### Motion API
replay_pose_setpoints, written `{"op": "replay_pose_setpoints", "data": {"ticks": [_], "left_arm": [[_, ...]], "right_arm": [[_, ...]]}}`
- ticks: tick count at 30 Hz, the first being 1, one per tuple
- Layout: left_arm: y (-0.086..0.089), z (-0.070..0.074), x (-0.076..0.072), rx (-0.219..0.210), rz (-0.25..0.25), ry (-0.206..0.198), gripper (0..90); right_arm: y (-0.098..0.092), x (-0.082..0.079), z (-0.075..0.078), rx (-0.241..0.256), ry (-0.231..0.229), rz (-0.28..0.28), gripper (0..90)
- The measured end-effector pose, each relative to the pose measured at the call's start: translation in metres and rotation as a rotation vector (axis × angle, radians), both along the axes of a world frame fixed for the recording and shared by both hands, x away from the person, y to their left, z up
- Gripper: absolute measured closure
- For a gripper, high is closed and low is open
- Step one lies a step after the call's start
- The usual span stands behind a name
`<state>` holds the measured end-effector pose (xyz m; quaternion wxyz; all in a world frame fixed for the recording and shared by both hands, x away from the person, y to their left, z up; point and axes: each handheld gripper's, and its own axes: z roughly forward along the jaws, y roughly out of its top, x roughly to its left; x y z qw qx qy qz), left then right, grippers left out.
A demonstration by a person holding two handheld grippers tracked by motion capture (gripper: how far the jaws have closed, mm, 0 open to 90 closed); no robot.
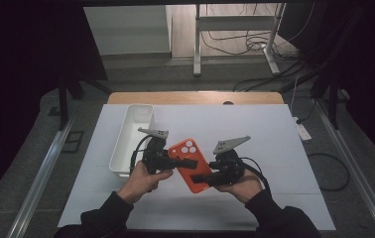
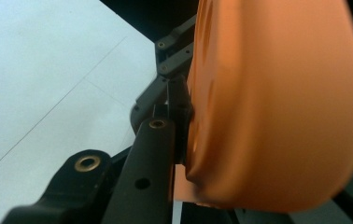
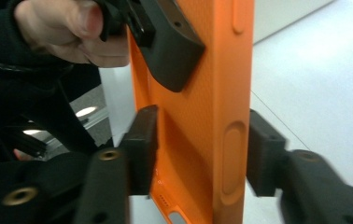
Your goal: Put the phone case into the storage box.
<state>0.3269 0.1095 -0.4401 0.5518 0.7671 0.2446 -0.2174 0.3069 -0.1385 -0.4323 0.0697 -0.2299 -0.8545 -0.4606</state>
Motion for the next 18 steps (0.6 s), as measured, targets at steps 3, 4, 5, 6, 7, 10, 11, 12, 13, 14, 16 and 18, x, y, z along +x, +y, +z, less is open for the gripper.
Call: {"op": "replay_pose_setpoints", "data": {"ticks": [3, 4, 5, 6, 7, 10, 11, 12, 13, 14, 16, 18], "left_arm": [[-0.0007, 0.0003, -0.0004, -0.002, -0.002, -0.001, 84.1], [-0.0008, 0.0003, -0.0005, -0.003, -0.002, 0.0, 84.1], [-0.0008, 0.0004, -0.0004, -0.006, -0.005, 0.001, 84.0], [-0.0007, 0.0004, -0.0004, -0.009, -0.008, 0.002, 83.7], [-0.0005, 0.0007, -0.0004, -0.016, -0.012, -0.002, 83.3], [-0.0001, 0.0023, -0.0006, -0.026, -0.017, -0.015, 75.7], [0.0, 0.0033, -0.0008, -0.027, -0.018, -0.021, 75.7], [-0.0004, 0.0051, -0.0018, -0.023, -0.016, -0.034, 74.5], [-0.0004, 0.0051, -0.0018, -0.023, -0.016, -0.034, 73.9], [-0.0004, 0.0059, -0.0021, -0.022, -0.012, -0.038, 73.1], [-0.0004, 0.0065, -0.0026, -0.016, 0.003, -0.047, 70.4], [-0.0004, 0.0069, -0.0029, -0.01, 0.012, -0.055, 65.2]], "right_arm": [[-0.0011, 0.0006, 0.0005, 0.021, 0.008, 0.013, 63.9], [-0.0016, 0.0007, 0.0006, 0.025, 0.012, 0.021, 66.6], [-0.0017, 0.0009, 0.0003, 0.033, 0.015, 0.03, 69.6], [-0.002, 0.0011, 0.0003, 0.039, 0.018, 0.039, 71.5], [-0.0022, 0.0013, 0.0003, 0.043, 0.022, 0.045, 73.7], [-0.004, 0.0022, 0.0006, 0.064, 0.032, 0.061, 81.5], [-0.0049, 0.0023, 0.001, 0.083, 0.042, 0.072, 84.2], [-0.0051, 0.0015, 0.0022, 0.089, 0.035, 0.073, 84.7], [-0.0051, 0.0015, 0.0022, 0.089, 0.035, 0.073, 84.7], [-0.0051, 0.001, 0.0027, 0.095, 0.034, 0.071, 85.0], [-0.0051, 0.0004, 0.0033, 0.095, 0.02, 0.065, 85.1], [-0.0055, 0.0001, 0.0039, 0.097, 0.014, 0.058, 85.2]]}}
